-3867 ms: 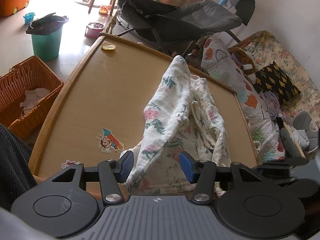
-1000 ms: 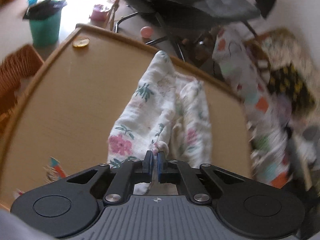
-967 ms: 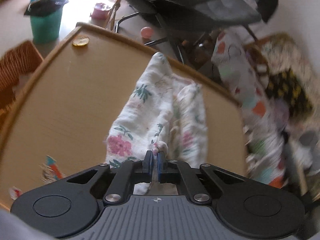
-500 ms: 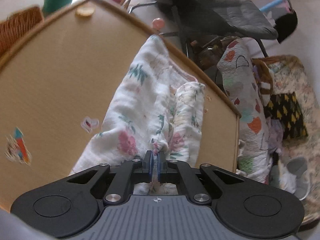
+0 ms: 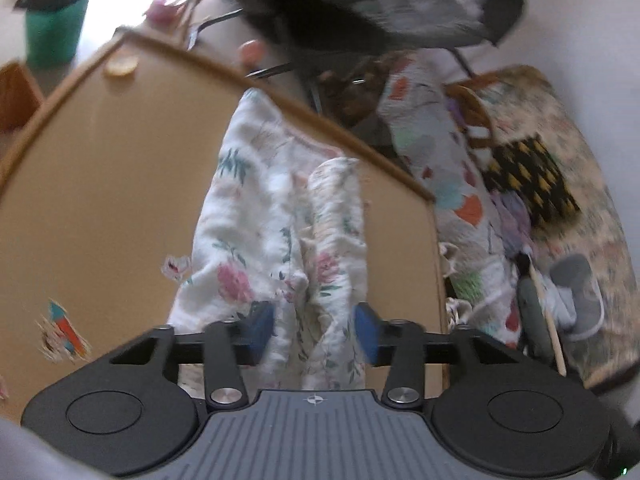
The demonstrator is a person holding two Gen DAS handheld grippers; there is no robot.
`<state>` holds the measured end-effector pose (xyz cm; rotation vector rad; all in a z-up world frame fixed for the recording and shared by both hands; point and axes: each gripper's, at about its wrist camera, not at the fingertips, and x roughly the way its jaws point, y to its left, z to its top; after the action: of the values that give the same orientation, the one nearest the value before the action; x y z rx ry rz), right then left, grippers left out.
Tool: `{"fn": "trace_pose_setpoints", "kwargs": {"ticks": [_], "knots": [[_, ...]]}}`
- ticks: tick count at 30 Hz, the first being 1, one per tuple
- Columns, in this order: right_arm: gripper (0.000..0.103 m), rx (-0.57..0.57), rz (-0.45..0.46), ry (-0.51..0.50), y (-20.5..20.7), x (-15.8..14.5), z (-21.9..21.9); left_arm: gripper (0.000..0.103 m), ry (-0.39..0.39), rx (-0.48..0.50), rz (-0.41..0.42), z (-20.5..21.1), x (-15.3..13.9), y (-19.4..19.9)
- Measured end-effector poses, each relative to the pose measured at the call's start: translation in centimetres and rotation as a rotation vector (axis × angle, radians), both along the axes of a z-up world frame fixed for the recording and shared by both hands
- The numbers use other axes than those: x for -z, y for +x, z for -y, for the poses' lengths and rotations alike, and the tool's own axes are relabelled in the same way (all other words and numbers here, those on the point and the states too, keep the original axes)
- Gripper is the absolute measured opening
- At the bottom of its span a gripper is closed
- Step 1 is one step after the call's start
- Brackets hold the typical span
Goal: Fold clothes
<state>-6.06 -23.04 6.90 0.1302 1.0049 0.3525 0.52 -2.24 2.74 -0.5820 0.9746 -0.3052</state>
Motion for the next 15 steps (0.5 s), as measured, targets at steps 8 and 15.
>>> {"fn": "trace_pose_setpoints", "kwargs": {"ticks": [8,15], "knots": [[0.028,-0.04,0.07,-0.022,2.9,-0.9,0.2,0.05,0.096,0.021,0.029,-1.6,0.2,1.4],[0.026,-0.146,0.072,-0.133,6.3,0.8,-3.7,0.046,0.27,0.097,0.006,-0.6,2.0,2.5]]}}
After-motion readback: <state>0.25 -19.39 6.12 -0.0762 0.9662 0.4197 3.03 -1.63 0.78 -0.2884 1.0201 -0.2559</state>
